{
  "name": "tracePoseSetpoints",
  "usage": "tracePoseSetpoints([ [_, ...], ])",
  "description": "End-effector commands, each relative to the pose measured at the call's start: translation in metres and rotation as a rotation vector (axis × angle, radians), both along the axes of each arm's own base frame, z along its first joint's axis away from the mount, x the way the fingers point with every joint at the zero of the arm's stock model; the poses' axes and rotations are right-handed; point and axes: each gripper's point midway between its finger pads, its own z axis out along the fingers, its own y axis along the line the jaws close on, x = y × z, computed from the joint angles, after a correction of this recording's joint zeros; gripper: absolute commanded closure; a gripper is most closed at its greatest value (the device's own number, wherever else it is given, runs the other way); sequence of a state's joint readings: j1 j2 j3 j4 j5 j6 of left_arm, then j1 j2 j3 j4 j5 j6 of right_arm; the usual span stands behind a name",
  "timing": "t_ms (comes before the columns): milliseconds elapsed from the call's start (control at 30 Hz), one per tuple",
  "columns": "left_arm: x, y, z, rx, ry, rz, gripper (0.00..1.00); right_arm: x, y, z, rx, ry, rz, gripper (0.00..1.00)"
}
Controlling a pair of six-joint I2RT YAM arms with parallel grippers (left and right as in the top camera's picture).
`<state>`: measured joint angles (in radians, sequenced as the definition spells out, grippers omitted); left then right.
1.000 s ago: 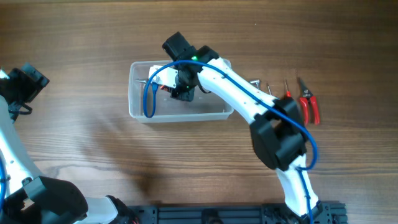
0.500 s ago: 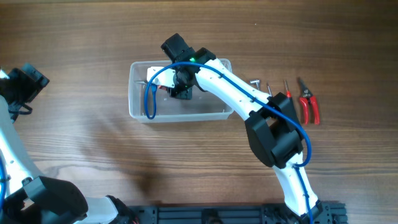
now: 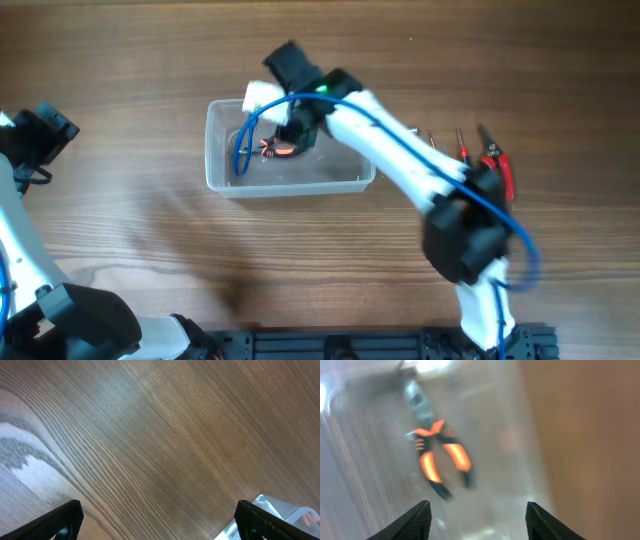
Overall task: Pack container
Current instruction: 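Carry the pliers over the container and open the right gripper, then move the right gripper to the red snips and grasp them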
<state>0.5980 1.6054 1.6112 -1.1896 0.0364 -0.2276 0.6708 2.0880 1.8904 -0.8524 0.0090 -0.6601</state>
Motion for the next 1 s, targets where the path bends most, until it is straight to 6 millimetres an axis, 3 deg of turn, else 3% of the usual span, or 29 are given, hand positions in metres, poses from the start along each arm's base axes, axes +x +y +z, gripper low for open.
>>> tracePoseSetpoints([
  [0,0.002,0.000,0.002,-0.015,-0.015,0.014,0.00,0.019,-0.084,0.154,0.159,-0.281,-0.358,0.40],
  [67,0.002,0.000,0.002,-0.015,-0.015,0.014,0.00,0.016,-0.134,0.193,0.212,-0.329,-0.481,0.36],
  [133,0.002,0.000,0.002,-0.015,-0.015,0.014,0.00,0.015,-0.179,0.213,0.257,-0.344,-0.612,0.30],
  [200,0.002,0.000,0.002,-0.015,-0.015,0.014,0.00,0.014,-0.242,0.224,0.310,-0.340,-0.821,0.26],
  [300,0.002,0.000,0.001,-0.015,-0.014,0.014,0.00,0.012,-0.316,0.210,0.395,-0.249,-1.084,0.24],
  [400,0.002,0.000,0.002,-0.015,-0.015,0.014,0.00,0.005,-0.367,0.166,0.443,-0.069,-1.264,0.27],
  [500,0.002,0.000,0.002,-0.015,-0.015,0.014,0.00,-0.002,-0.392,0.112,0.441,0.117,-1.360,0.30],
  [533,0.002,0.000,0.002,-0.015,-0.015,0.014,0.00,-0.007,-0.396,0.092,0.428,0.185,-1.384,0.36],
  [633,0.002,0.000,0.002,-0.015,-0.015,0.014,0.00,-0.026,-0.388,0.028,0.380,0.427,-1.417,0.43],
  [833,0.002,0.000,0.002,-0.015,-0.015,0.014,0.00,-0.058,-0.371,-0.044,0.267,0.630,-1.425,0.46],
  [967,0.002,0.000,0.002,-0.015,-0.015,0.014,0.00,-0.072,-0.366,-0.068,0.241,0.670,-1.429,0.46],
])
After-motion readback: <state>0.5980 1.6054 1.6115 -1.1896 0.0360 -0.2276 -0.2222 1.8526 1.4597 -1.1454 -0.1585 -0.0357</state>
